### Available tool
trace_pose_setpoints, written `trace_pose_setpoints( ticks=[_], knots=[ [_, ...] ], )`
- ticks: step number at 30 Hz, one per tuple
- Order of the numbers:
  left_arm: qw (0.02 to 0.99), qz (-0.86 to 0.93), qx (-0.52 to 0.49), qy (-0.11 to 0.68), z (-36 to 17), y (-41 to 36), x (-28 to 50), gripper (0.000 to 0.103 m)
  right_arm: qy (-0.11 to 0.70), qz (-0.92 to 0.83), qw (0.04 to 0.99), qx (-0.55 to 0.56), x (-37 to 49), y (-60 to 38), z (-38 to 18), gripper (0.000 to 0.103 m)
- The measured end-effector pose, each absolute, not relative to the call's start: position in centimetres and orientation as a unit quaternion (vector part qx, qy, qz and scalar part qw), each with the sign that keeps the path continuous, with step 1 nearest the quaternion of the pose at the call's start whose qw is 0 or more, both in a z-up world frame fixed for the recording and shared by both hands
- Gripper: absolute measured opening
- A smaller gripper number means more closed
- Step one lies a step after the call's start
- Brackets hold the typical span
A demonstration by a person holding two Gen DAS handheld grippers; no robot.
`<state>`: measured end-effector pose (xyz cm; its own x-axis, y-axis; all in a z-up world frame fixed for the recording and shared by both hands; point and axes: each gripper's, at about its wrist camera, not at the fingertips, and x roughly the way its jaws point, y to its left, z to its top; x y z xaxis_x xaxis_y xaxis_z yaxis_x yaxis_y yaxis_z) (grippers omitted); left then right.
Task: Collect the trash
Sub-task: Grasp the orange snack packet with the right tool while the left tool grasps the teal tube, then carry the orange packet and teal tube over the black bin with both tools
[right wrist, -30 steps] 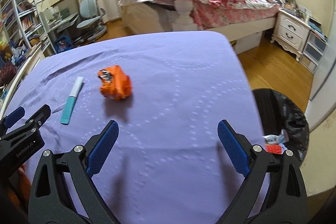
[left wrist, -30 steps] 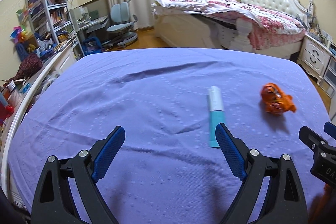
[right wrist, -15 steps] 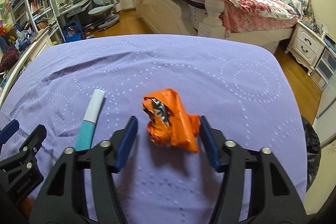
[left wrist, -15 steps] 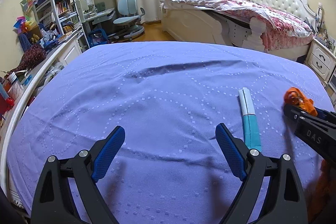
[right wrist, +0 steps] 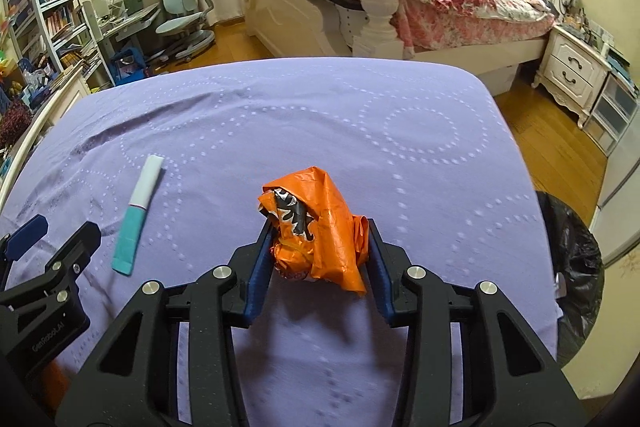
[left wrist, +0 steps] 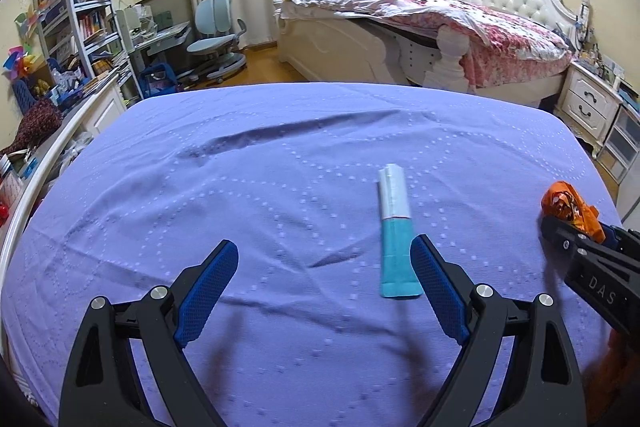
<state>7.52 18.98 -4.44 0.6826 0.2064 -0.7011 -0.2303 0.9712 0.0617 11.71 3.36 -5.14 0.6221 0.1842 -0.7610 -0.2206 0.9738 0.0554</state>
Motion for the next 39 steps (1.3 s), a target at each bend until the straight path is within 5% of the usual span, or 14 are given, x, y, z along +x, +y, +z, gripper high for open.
trace_pose_setpoints(
  ticks=[9,11,25,39],
  knots=[
    [0.910,0.098,-0.010,0.403,-5.0,17.9,9.0,0.086,0.420,0.112,0.900,-0.018,11.4,0.7,-5.1,0.042],
    [0.907,0.089,-0.011,0.412,-5.2,17.9,9.3,0.071,0.420,0.113,0.900,-0.017,11.5,0.4,-5.2,0.042],
    [0.905,0.041,-0.026,0.423,-5.9,17.7,9.6,0.025,0.420,0.118,0.900,-0.012,11.6,0.4,-5.3,0.043],
    [0.912,0.028,-0.026,0.409,-5.4,17.3,7.9,0.022,0.420,0.119,0.900,-0.002,11.3,0.1,-5.1,0.042]
  ],
)
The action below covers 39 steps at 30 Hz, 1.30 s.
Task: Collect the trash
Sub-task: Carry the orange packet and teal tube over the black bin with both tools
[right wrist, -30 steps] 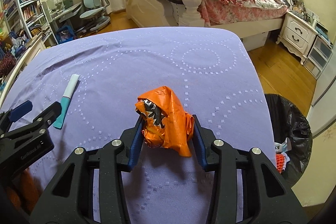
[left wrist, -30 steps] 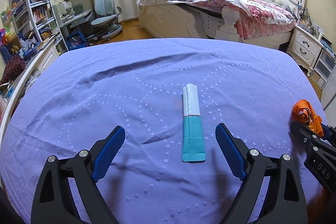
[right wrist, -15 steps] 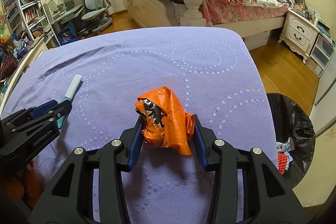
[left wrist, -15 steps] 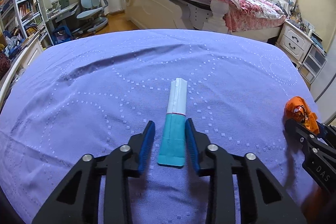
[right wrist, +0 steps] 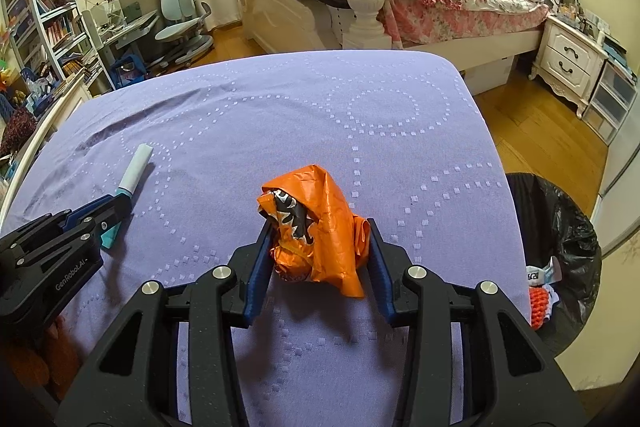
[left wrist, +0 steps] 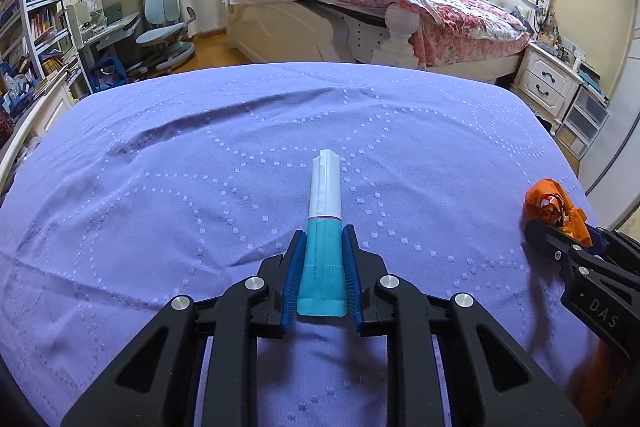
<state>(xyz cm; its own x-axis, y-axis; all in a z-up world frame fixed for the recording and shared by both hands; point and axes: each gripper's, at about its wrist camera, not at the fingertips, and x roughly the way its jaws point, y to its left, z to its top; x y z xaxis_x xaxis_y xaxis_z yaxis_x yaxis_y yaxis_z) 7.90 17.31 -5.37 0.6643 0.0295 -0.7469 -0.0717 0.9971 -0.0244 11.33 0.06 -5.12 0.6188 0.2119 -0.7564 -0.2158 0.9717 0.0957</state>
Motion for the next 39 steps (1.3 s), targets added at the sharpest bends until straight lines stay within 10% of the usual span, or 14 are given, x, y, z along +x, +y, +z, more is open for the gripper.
trace_pose_setpoints(
  ticks=[39],
  knots=[
    [0.934,-0.032,-0.018,0.357,-3.2,9.4,2.4,0.022,0.380,0.083,0.921,0.036,2.4,-6.7,-3.1,0.042]
  ],
)
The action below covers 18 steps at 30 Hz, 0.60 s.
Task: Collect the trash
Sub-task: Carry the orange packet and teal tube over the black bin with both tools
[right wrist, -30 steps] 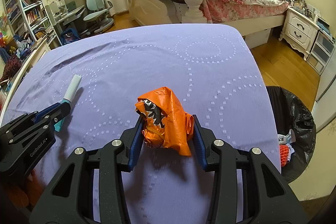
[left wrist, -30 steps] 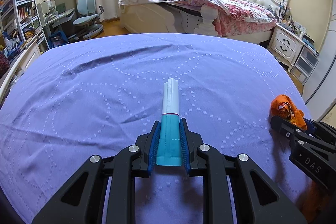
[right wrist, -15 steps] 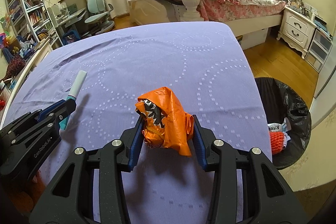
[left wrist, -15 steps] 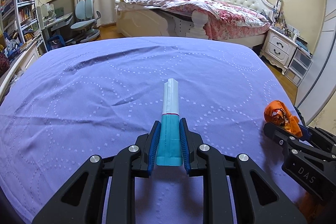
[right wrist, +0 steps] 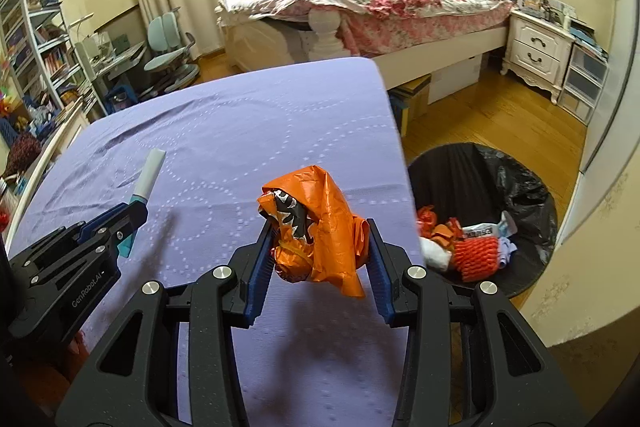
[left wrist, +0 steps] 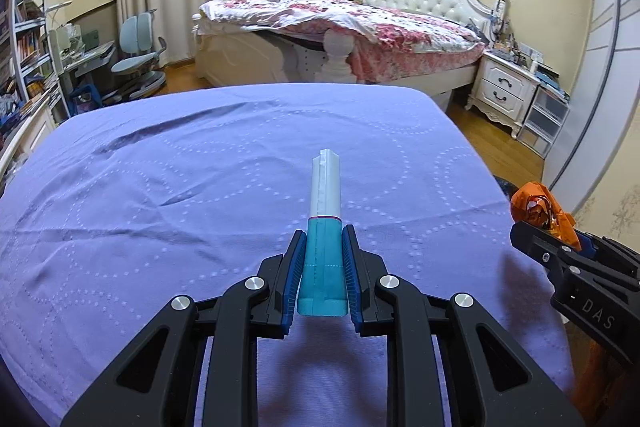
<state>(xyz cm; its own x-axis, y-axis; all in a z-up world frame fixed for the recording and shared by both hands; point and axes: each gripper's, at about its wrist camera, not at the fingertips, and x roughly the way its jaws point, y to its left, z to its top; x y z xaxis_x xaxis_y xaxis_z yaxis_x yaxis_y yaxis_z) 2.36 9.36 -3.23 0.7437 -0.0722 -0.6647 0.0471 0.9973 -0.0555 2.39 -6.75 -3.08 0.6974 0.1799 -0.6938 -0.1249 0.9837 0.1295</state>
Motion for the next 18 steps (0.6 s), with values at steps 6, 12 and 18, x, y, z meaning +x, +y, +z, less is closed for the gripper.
trace_pose_setpoints(
  ticks=[6,12,18],
  knots=[
    [0.937,-0.062,-0.002,0.344,-2.2,6.1,3.0,0.022,0.366,0.051,0.928,0.047,1.9,-10.0,-2.5,0.042],
    [0.938,-0.096,0.015,0.333,-1.5,2.5,4.2,0.022,0.357,0.015,0.932,0.055,2.4,-13.2,-2.0,0.042],
    [0.936,-0.127,0.031,0.327,-1.3,-1.3,5.9,0.022,0.353,-0.011,0.933,0.067,3.2,-16.7,-1.8,0.042]
  ],
)
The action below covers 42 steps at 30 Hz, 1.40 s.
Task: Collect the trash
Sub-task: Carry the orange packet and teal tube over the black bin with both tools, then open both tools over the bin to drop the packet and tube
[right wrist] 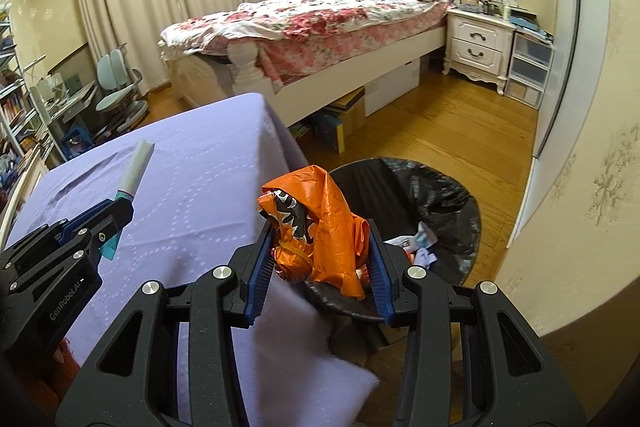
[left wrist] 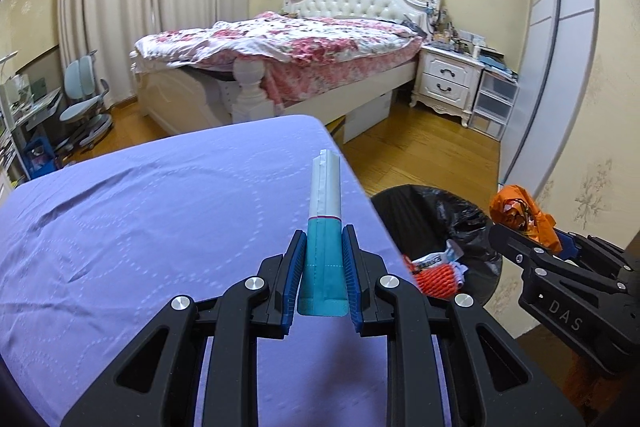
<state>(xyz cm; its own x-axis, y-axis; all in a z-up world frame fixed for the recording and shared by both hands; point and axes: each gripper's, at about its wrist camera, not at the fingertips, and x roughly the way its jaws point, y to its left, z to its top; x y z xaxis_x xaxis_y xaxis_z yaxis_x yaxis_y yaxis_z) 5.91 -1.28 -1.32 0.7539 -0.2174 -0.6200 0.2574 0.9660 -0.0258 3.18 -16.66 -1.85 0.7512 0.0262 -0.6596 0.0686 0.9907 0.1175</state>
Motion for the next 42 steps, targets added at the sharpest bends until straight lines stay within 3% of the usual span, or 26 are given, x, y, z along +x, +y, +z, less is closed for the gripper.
trace_pose_setpoints(
  ticks=[14,34,36,38,42],
  knots=[
    [0.925,-0.152,0.072,0.340,-2.9,-7.3,9.9,0.022,0.367,-0.052,0.924,0.094,6.6,-22.6,-3.4,0.042],
    [0.913,-0.156,0.090,0.365,-4.1,-9.9,11.3,0.024,0.381,-0.071,0.915,0.112,8.8,-25.3,-5.2,0.043],
    [0.914,-0.154,0.088,0.364,-4.0,-9.8,11.3,0.038,0.381,-0.078,0.914,0.114,8.8,-25.4,-5.2,0.044],
    [0.917,-0.152,0.085,0.359,-3.8,-9.6,11.3,0.049,0.379,-0.082,0.914,0.115,8.8,-25.3,-5.1,0.051],
    [0.920,-0.153,0.082,0.350,-3.6,-9.6,11.0,0.065,0.374,-0.090,0.917,0.109,8.7,-25.5,-5.1,0.057]
  ],
)
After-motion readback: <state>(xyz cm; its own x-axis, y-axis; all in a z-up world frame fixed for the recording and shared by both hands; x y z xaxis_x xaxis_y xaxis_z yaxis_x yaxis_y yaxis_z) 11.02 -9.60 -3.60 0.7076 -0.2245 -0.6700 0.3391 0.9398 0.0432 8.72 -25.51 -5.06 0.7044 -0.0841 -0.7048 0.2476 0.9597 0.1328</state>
